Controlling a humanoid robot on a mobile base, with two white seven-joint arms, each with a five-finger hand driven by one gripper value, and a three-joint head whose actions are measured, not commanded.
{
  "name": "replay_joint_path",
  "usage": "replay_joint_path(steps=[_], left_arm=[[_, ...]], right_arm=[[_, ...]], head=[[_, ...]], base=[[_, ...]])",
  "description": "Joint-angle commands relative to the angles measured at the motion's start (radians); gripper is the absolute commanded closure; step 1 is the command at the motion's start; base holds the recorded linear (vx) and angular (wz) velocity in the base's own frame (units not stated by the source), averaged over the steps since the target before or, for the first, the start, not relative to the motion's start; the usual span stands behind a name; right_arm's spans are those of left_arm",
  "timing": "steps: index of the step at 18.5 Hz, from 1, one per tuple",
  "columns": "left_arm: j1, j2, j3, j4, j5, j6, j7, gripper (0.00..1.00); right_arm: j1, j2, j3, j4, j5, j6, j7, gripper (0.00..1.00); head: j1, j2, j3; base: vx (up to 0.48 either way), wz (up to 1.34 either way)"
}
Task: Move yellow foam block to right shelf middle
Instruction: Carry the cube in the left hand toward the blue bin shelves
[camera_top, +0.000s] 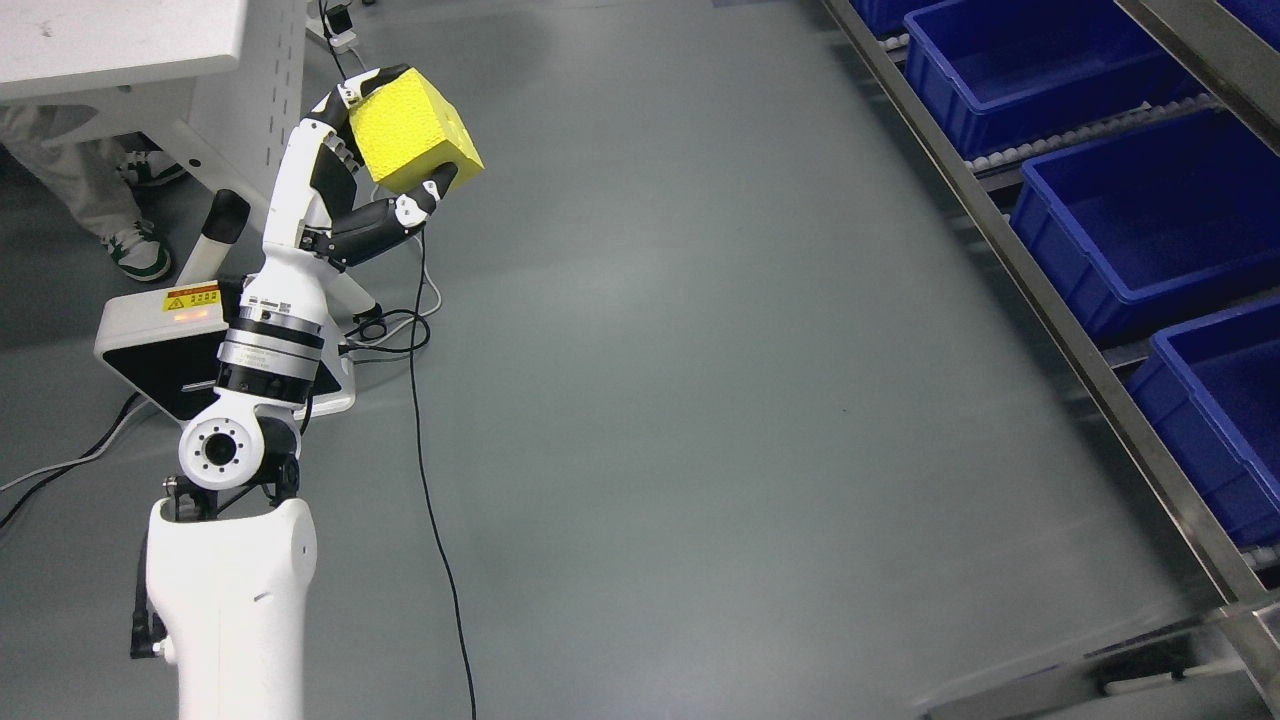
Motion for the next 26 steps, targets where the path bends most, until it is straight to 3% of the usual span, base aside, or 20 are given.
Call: replay_joint_path(steps=[1, 26], left_arm=[[-0.003, 0.017, -0.030, 0.002, -0.003, 0.003, 0.004, 0.46], [0.000, 0.017, 0.008, 0.001, -0.005, 0.006, 0.004, 0.46]], right_arm=[[-0.002, -0.017, 0.000, -0.017, -0.002, 0.000, 0.000, 0.00], [-0.002, -0.017, 0.000, -0.017, 0.000, 0.000, 0.000, 0.00]], head=[[0.0000, 0.000, 0.000], [0.0000, 0.000, 0.000]], base=[[0.119, 0.23], [0.194, -0.08]])
